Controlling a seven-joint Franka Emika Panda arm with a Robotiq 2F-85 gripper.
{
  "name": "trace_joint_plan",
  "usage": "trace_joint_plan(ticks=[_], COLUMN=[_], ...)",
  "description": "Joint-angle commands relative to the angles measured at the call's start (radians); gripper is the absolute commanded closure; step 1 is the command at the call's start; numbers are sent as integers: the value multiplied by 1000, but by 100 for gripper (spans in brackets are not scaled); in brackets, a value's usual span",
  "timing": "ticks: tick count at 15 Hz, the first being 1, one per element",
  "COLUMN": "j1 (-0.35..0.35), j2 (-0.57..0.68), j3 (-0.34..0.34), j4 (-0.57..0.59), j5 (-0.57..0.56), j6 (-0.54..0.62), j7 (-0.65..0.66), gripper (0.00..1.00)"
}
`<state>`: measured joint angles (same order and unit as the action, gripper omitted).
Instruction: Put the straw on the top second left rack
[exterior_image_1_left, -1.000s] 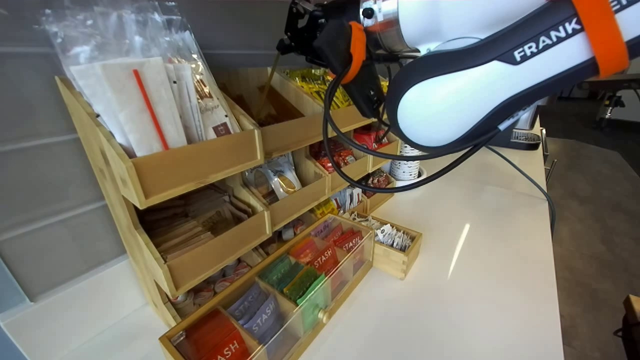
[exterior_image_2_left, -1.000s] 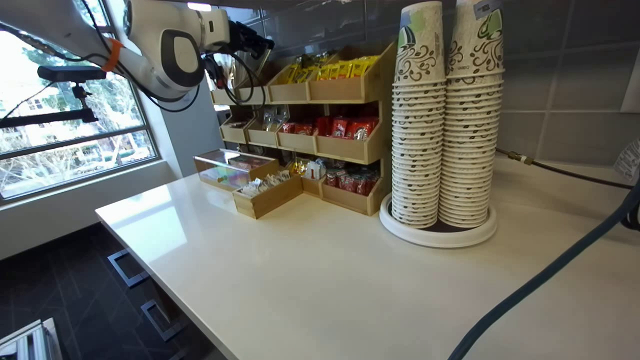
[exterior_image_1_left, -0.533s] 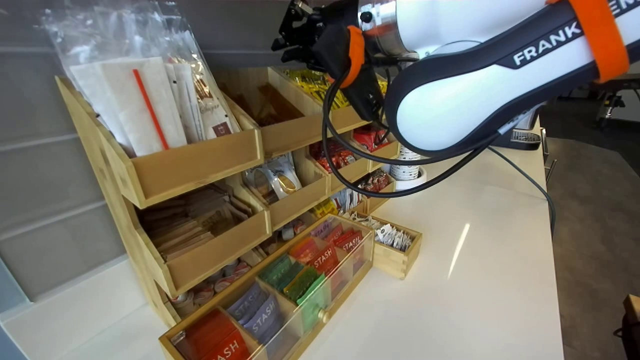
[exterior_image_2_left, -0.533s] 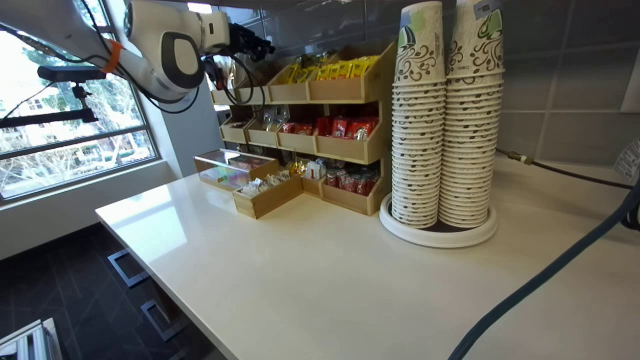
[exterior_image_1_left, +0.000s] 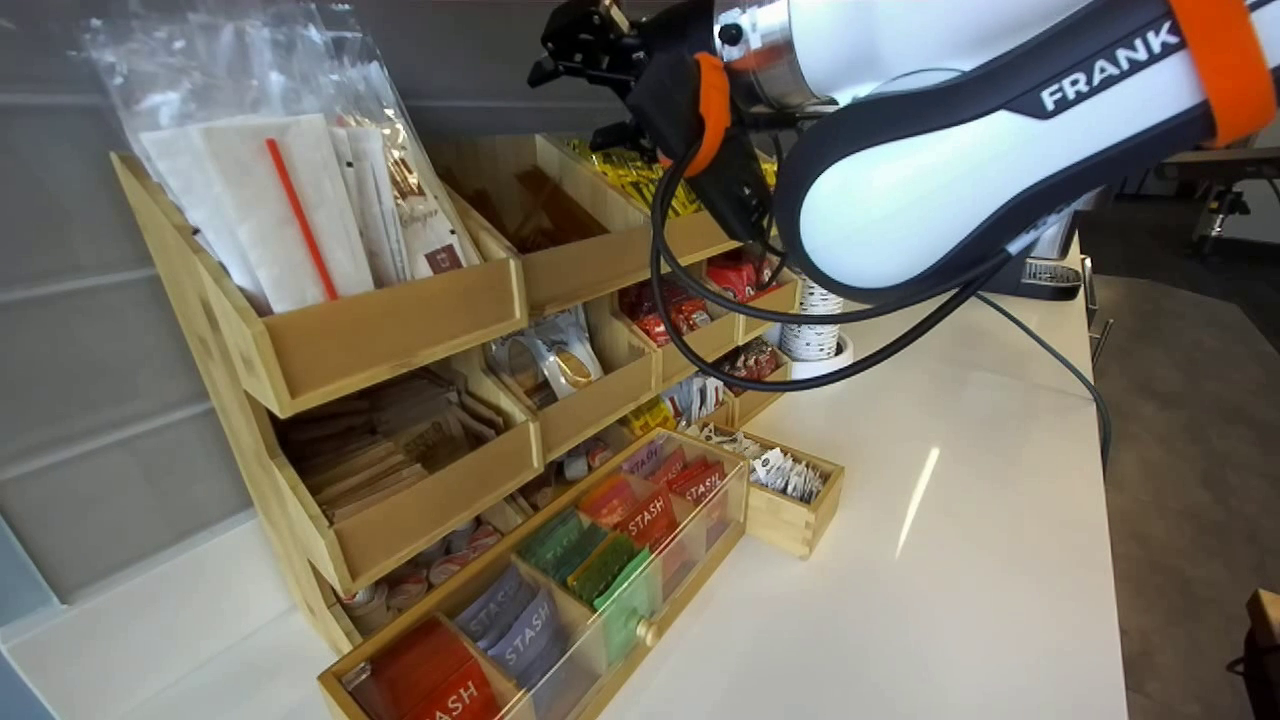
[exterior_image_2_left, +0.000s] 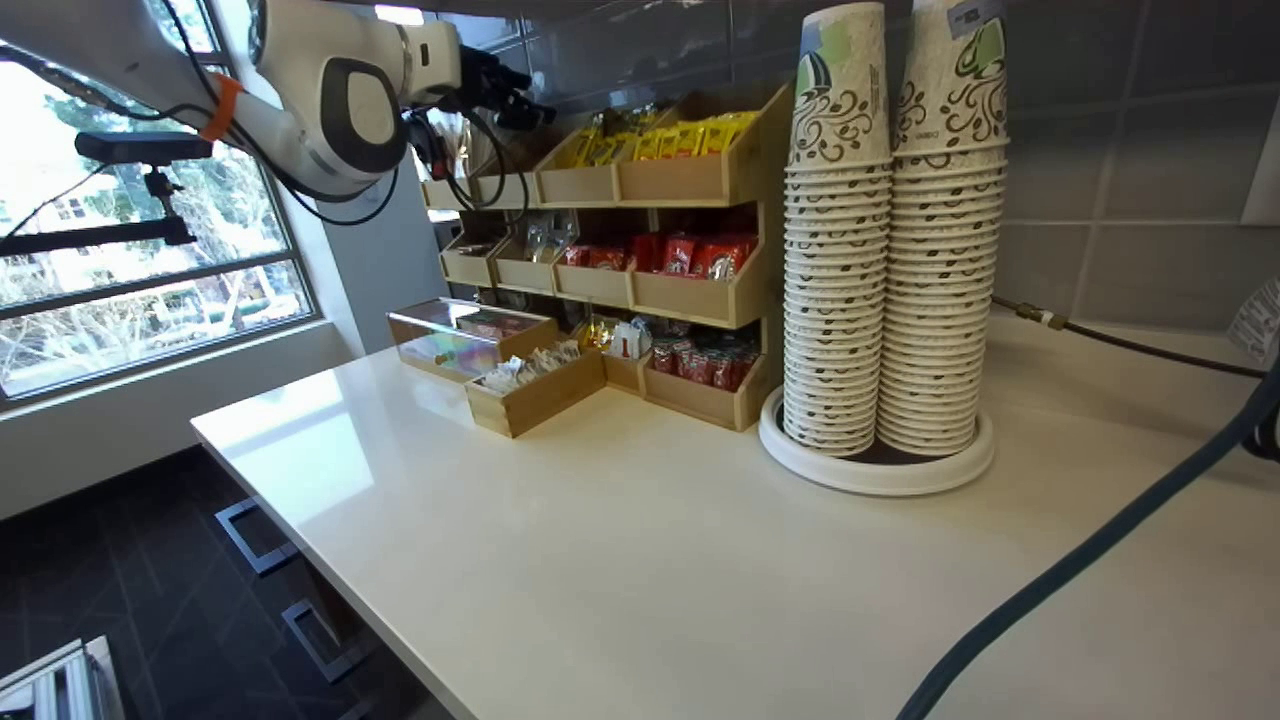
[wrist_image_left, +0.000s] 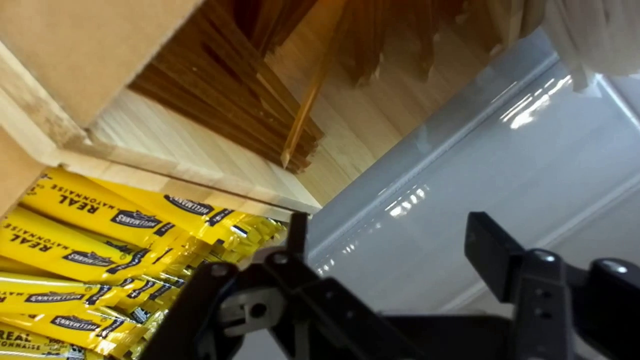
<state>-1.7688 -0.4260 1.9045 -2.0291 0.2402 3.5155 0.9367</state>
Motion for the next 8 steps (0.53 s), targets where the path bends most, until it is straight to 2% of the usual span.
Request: trace_joint_plan(ticks=[1,4,8], j1=[71,151,307], j2=[101,153,254], j3=[-59,-149,-282], j4=[-23,-40,-55], j5=[-61,-108,-82], j6=[-133,-237,-355], j7=[-81,-168,-372], gripper=[0,0,0])
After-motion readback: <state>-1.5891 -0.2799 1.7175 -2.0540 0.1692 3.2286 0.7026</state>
